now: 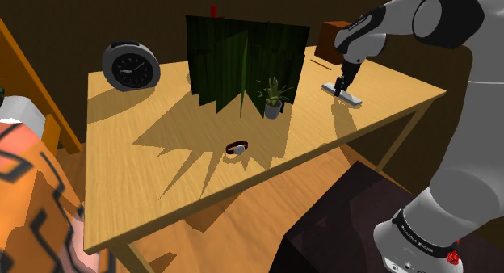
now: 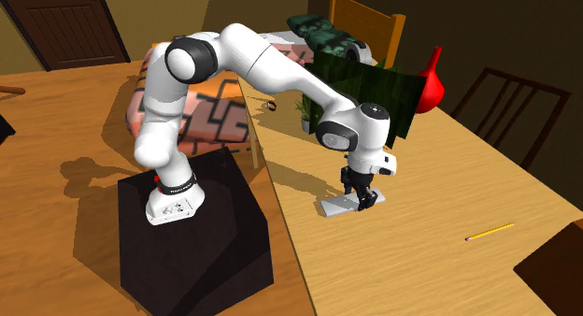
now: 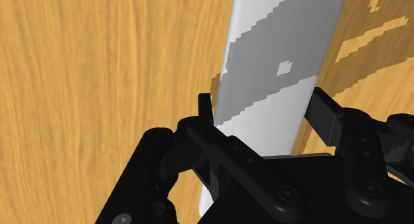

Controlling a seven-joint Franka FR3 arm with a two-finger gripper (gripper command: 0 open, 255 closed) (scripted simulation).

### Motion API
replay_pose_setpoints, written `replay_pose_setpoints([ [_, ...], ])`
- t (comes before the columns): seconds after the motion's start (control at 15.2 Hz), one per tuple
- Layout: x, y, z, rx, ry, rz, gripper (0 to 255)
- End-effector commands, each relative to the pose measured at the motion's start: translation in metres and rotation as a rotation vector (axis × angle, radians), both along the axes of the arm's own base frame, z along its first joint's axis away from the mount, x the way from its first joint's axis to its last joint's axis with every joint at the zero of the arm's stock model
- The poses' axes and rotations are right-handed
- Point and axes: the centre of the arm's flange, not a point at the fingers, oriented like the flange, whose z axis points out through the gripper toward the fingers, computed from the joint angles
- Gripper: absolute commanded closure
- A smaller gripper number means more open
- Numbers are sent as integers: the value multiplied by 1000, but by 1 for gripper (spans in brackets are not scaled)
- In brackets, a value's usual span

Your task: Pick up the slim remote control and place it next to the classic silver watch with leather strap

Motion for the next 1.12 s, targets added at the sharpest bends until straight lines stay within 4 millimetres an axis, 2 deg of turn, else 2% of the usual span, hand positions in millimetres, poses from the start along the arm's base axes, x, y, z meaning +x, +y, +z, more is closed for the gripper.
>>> replay_pose_setpoints([
  [0.0,0,0,0,0,0,1,255],
  [0.2,0,0,0,0,0,0,255],
  [1.06,0,0,68,0,0,0,255],
])
